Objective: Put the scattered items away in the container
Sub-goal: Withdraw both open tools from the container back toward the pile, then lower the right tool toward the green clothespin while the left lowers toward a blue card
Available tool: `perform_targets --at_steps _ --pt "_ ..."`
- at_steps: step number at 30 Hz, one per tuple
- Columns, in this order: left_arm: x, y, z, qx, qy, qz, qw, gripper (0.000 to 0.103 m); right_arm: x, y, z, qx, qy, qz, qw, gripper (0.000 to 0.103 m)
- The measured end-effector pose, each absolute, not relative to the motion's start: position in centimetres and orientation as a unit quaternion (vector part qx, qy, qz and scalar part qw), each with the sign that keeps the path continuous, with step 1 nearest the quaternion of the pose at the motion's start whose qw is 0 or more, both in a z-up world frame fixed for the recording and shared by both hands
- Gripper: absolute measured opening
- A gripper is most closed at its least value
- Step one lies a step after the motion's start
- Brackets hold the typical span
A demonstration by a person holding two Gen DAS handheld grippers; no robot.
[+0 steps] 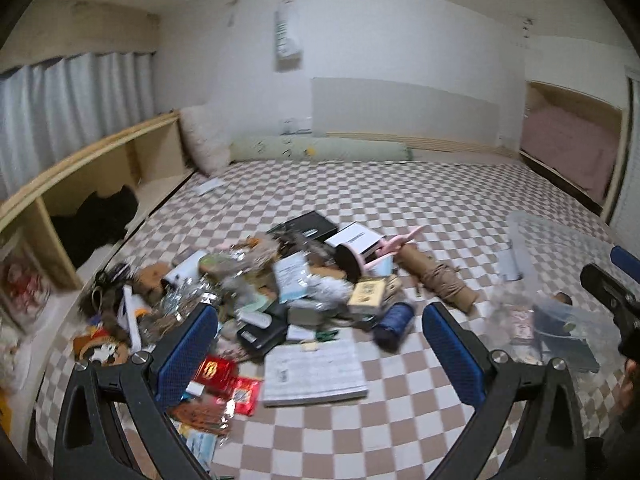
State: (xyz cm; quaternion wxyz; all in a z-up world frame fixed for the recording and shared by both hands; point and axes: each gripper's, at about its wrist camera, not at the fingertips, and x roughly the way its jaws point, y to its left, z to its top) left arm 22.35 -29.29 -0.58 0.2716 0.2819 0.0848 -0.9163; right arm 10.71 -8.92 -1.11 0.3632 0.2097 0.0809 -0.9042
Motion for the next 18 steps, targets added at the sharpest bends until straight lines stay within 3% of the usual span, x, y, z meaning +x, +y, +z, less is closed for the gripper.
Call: perform_targets --at_steps 8,18 --pt "24.6 -32.6 -4.4 0.303 0.111 -0.899 0.296 0.103 13.4 -14.7 -5.1 0.233 0.14 -0.865 0.423 0.103" --pt "28.2 -37.0 -10.3 0.368 0.152 -0.863 0.311 0.103 13.3 -18.3 -15.3 0.34 0.183 -0.822 0.419 0.103"
